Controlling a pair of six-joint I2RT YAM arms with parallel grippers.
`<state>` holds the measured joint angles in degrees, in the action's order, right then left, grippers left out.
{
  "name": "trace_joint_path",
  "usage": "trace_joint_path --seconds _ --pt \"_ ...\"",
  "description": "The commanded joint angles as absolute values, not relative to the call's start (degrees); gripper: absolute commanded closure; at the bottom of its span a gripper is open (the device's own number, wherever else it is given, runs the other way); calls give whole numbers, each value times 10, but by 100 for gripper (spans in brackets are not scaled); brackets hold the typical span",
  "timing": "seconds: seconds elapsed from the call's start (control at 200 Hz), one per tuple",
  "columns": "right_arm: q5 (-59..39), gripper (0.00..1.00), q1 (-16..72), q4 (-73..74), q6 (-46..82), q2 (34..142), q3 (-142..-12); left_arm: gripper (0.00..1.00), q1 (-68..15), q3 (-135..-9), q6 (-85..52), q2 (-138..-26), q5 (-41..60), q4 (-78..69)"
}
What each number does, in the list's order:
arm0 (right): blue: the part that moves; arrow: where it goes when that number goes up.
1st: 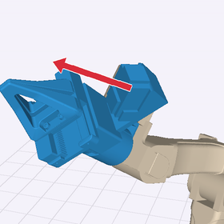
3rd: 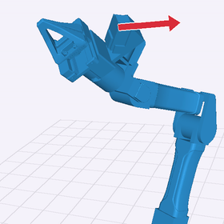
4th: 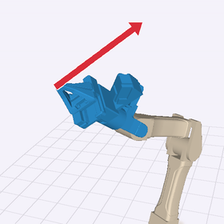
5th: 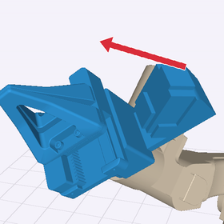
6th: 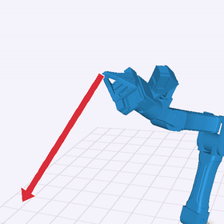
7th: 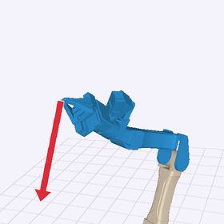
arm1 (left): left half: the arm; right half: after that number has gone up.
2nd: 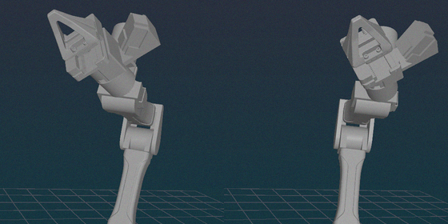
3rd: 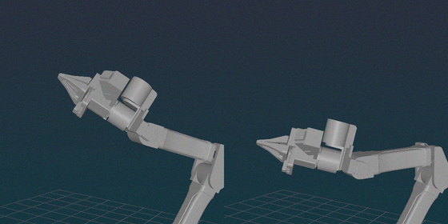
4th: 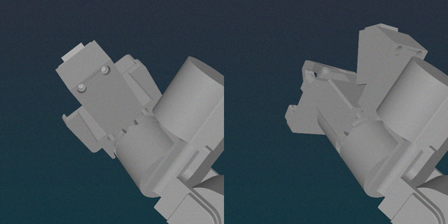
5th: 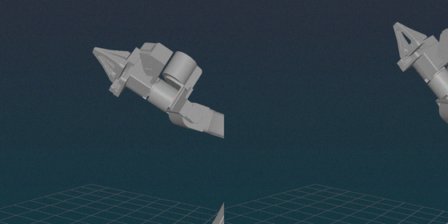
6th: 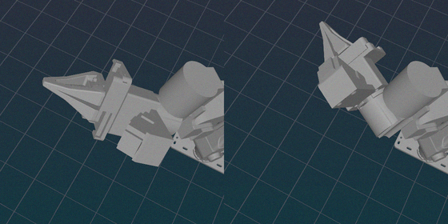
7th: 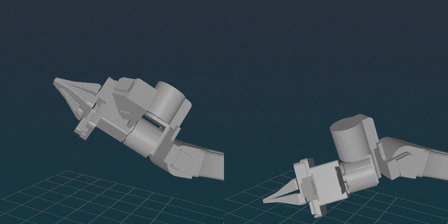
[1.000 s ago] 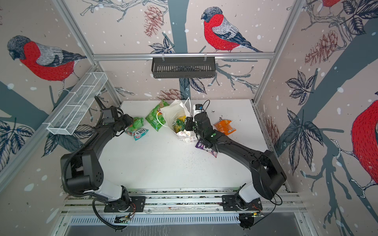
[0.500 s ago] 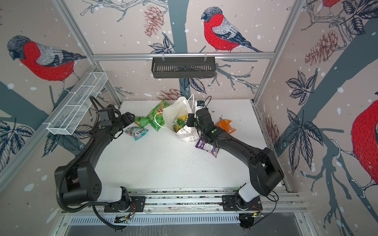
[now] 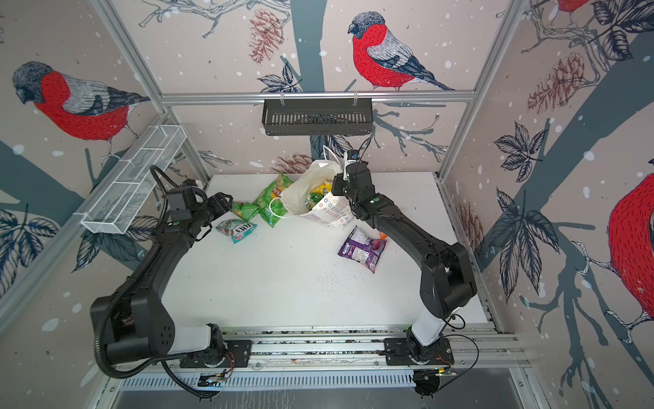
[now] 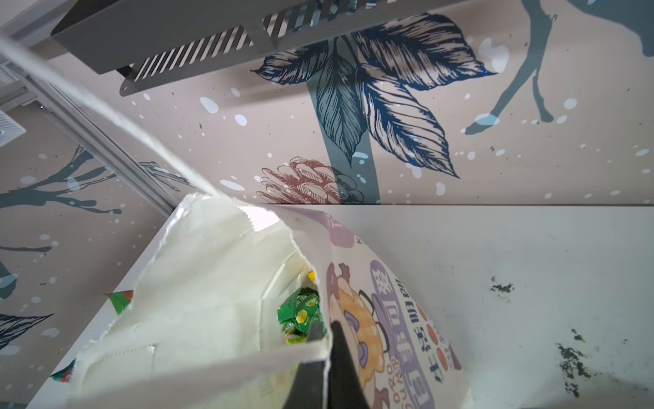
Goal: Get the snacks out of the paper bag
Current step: 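Tip the paper bag onto its side with the right gripper while the left withdraws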
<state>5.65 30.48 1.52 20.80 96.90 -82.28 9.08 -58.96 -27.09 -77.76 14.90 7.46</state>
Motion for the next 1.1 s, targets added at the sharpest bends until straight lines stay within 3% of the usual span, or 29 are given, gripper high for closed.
trace_joint_path --seconds 0.0,0.24,0.385,1.091 --pt "56 100 308 42 171 979 -853 24 91 -586 -270 -767 142 54" --pt "34 100 367 14 123 1019 -849 24 85 -581 -270 -753 148 43" --pt "6 100 390 27 162 1017 -803 24 69 -586 -268 -744 156 49" --pt "125 100 421 -27 108 919 -681 30 -159 -505 -304 -578 108 65"
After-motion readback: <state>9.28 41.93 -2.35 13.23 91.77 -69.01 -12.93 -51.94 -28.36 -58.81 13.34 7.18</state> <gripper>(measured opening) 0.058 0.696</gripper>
